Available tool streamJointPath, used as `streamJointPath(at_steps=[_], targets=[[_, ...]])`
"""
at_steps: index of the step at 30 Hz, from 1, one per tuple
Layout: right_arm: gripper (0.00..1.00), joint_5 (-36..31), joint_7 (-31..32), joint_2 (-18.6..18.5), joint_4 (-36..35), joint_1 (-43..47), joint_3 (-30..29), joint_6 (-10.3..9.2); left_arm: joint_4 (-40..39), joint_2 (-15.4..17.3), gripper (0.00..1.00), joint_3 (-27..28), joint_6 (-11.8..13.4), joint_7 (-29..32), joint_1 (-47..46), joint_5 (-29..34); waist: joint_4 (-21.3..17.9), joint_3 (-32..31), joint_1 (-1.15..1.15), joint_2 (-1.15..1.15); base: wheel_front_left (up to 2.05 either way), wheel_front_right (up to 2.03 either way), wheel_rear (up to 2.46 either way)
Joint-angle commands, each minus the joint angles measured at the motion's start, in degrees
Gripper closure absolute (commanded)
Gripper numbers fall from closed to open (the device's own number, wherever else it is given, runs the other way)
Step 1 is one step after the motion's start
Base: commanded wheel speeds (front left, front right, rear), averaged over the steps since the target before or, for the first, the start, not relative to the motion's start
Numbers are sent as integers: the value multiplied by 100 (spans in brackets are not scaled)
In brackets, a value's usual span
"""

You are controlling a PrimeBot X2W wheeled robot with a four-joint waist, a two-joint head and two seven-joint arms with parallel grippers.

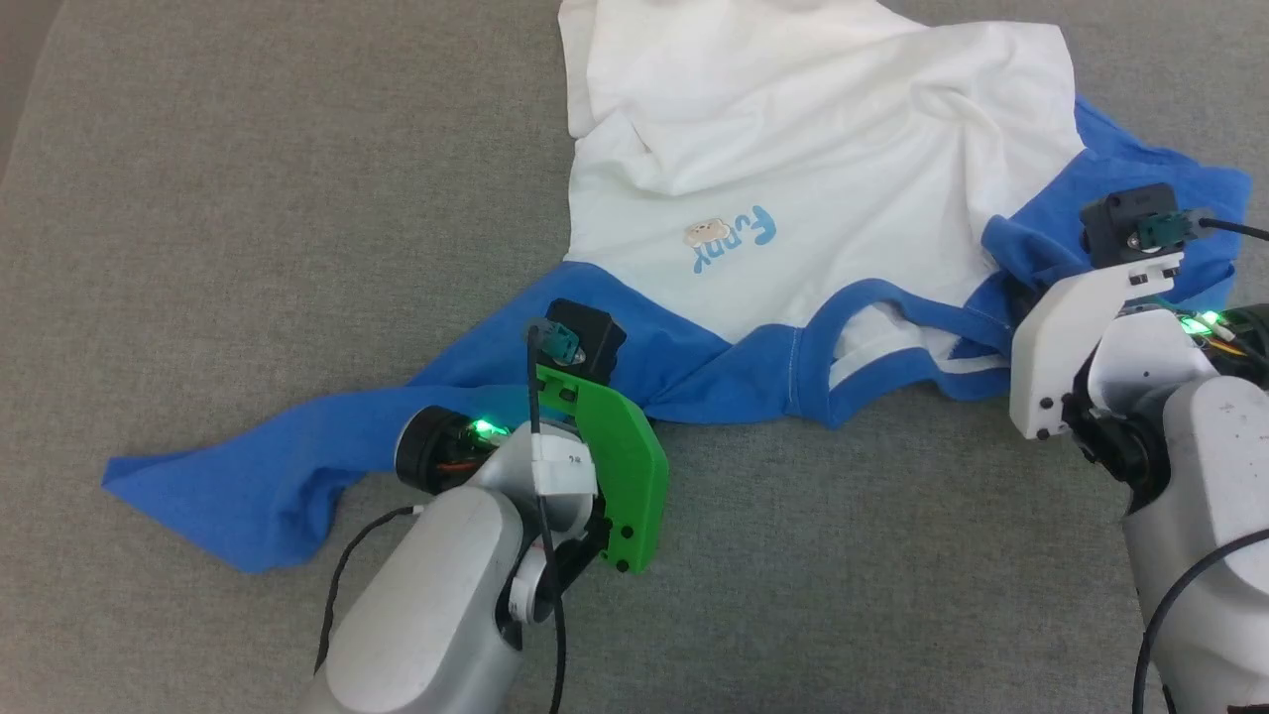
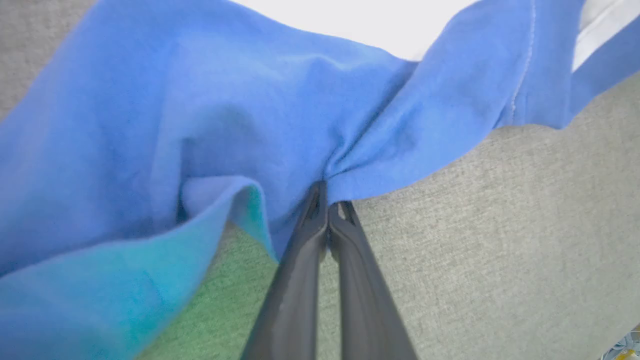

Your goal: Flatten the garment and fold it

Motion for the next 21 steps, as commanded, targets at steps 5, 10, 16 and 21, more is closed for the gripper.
streamJointPath(at_steps=[5,10,16,21], targets=[[100,364,-59,-94,-82,154,147,-10,76,4,100,104,-8,-239,51,-183,-35,-295,0,0,0,0,0],[100,1200,70,-124,-639,365,198,-10,-188,-58,100,422,-169,-702,-25,-523,-92,-679,0,0,0,0,0],[100,2454,488,-93,-1599,274,113,-10,-522,-95,100,1160,-358,-1472,-483,-992,-259,-1295,0,0,0,0,0],[100,3014,943,-94,-2076,-116,-111,-10,-499,47,100,1624,-372,-1804,-1132,-1027,-332,-1728,0,0,0,0,0]])
